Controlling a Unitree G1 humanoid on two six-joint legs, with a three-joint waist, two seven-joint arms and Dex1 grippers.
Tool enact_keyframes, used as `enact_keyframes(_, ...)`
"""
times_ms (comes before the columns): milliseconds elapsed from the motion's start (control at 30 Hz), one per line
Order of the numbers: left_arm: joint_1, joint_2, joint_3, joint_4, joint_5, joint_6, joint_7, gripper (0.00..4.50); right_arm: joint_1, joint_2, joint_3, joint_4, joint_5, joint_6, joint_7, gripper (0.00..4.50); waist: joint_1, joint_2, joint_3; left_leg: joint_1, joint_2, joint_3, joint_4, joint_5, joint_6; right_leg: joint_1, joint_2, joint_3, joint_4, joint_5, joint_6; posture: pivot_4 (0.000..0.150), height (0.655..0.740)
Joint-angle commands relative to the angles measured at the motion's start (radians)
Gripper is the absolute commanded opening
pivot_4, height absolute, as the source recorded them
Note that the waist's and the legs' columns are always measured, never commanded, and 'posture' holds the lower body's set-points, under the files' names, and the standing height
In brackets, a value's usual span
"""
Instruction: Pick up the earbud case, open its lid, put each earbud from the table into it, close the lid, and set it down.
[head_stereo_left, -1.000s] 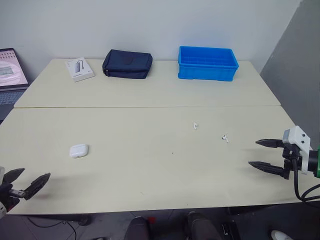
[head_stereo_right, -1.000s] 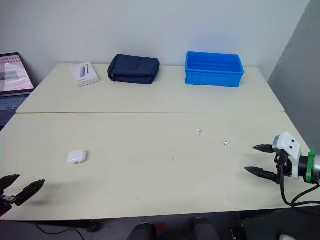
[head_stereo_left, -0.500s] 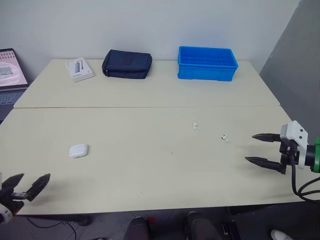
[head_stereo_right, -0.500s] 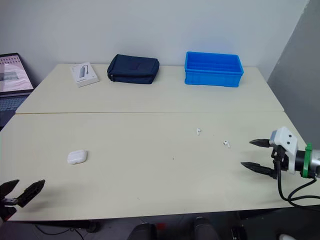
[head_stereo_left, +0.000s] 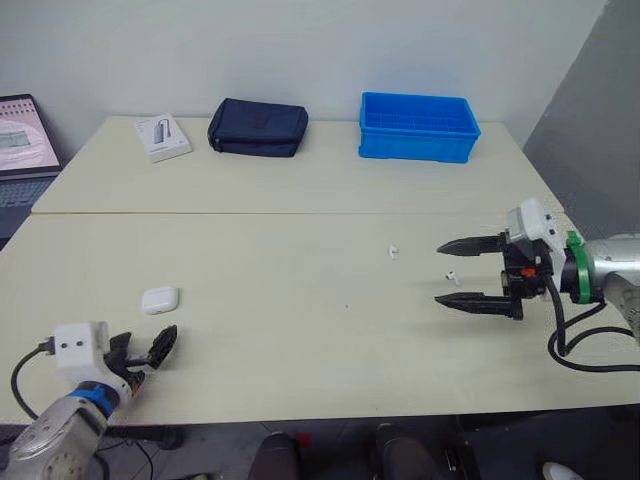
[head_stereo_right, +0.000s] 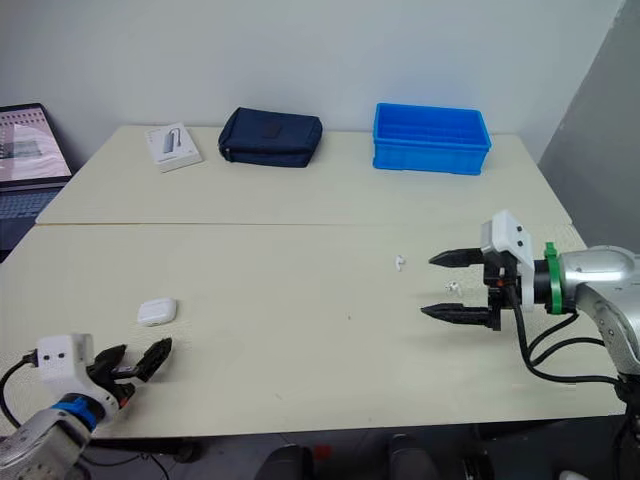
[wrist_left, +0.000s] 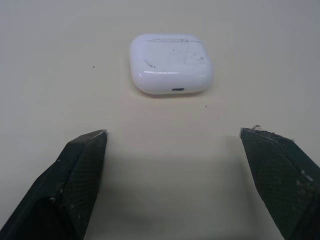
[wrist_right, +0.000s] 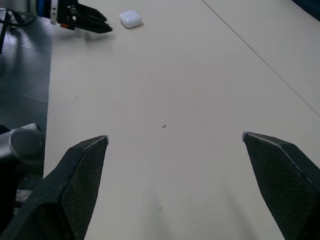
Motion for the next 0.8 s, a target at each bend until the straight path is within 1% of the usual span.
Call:
enact_keyframes(33,-0.047,0.005,-0.038,0.062,0.031,-0.018,0.015,4.46,-0.065,0.018,0.021,-0.017,0.018,0.001,0.023,4.50,0.000,0.001,0.000,0.000,0.000,0.000,0.000,0.000,0.000,0.000,0.000,0.000,0.000,0.000,0.000,0.150,0.7280)
enact_keyframes(200,-0.130,0.003,-0.099,0.142,0.067,-0.023,0.018,4.46,-0.119,0.050,0.066,-0.003,-0.004,-0.013,0.044,4.50,0.006,0.004,-0.002,0.001,-0.001,0.000,0.001,0.000,0.000,0.001,0.000,0.000,0.000,0.001,0.000,0.150,0.7280)
enact_keyframes(367,-0.209,0.004,-0.132,0.210,0.100,-0.025,0.036,4.46,-0.190,0.128,0.112,0.021,-0.021,-0.021,0.025,4.50,0.008,0.006,-0.002,0.001,-0.001,0.000,0.002,0.001,0.001,0.001,0.000,0.000,0.001,0.003,0.000,0.150,0.7280)
enact_keyframes(500,-0.241,0.011,-0.140,0.247,0.115,-0.027,0.038,4.46,-0.208,0.163,0.134,0.033,-0.043,-0.036,0.024,4.50,0.010,0.007,-0.003,0.001,-0.001,0.000,0.003,0.001,0.002,0.001,0.000,0.000,0.001,0.004,0.001,0.150,0.7280)
enact_keyframes(667,-0.238,0.017,-0.143,0.252,0.126,-0.001,0.039,4.46,-0.202,0.167,0.130,0.024,-0.045,-0.033,0.030,4.50,0.010,0.007,-0.003,0.000,-0.001,0.000,0.006,0.001,0.002,0.001,0.000,0.001,0.001,0.006,0.002,0.150,0.7280)
enact_keyframes(700,-0.236,0.019,-0.144,0.250,0.127,0.008,0.040,4.17,-0.201,0.168,0.129,0.023,-0.044,-0.032,0.028,4.50,0.010,0.007,-0.003,0.000,0.000,0.000,0.006,0.001,0.002,0.001,0.000,0.001,0.001,0.006,0.002,0.150,0.7280)
enact_keyframes(733,-0.234,0.020,-0.145,0.248,0.126,0.017,0.041,4.08,-0.200,0.169,0.128,0.022,-0.042,-0.031,0.026,4.50,0.009,0.007,-0.003,0.000,0.000,0.000,0.007,0.001,0.002,0.001,0.000,0.001,0.001,0.006,0.002,0.150,0.7280)
enact_keyframes(800,-0.231,0.026,-0.148,0.246,0.123,0.036,0.036,3.63,-0.196,0.170,0.126,0.017,-0.040,-0.028,0.022,4.50,0.007,0.007,-0.003,0.000,0.000,0.001,0.007,0.001,0.002,0.001,0.000,0.001,0.001,0.006,0.002,0.150,0.7280)
